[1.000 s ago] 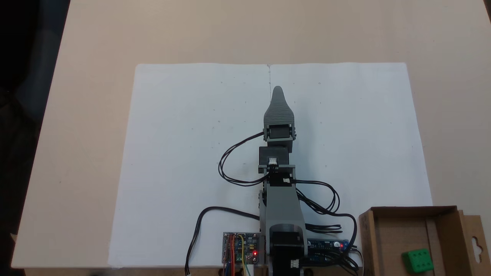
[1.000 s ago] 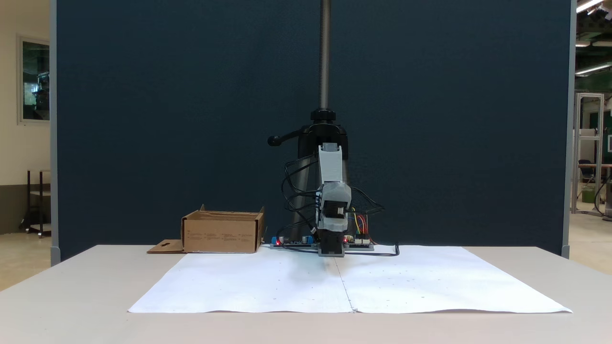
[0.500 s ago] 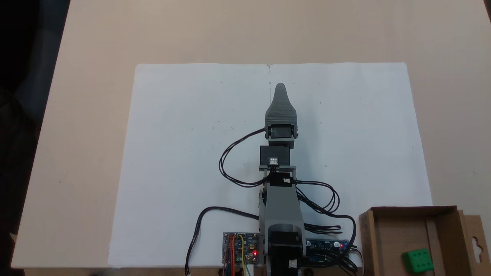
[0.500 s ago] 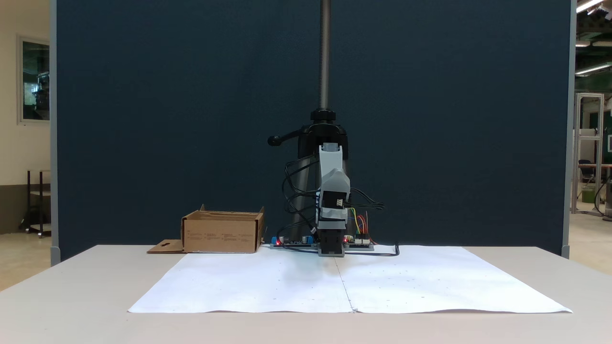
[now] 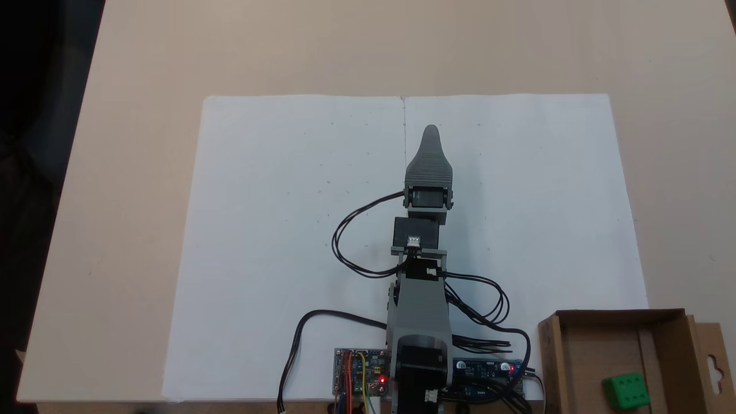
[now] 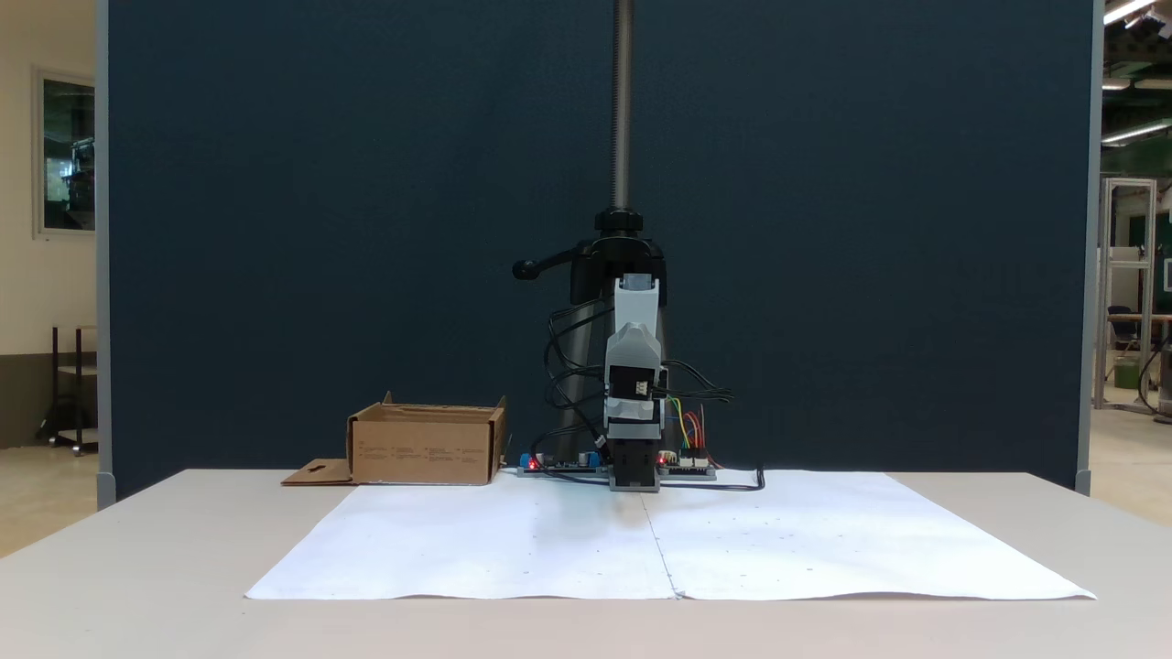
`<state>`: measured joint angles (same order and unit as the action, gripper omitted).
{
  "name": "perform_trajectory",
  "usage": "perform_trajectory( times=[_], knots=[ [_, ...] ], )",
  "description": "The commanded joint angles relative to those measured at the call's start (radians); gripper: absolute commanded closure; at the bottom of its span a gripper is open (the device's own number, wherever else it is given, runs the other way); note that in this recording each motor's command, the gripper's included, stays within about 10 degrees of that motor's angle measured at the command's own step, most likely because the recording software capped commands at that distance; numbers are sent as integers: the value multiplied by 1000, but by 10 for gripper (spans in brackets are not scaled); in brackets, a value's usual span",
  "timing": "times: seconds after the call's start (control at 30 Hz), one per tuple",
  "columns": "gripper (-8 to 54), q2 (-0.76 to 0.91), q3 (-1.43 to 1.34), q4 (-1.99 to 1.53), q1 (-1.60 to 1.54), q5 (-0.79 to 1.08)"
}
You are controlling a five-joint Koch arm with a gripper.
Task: Grasp a green dice and put it in the bin.
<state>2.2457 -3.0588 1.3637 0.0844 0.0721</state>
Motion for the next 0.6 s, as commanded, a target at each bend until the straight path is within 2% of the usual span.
perform_trajectory(
  times=[0.0, 0.57],
  knots=[
    [9, 104, -67, 100, 3, 66],
    [12, 107, -67, 109, -44, 55]
  ],
)
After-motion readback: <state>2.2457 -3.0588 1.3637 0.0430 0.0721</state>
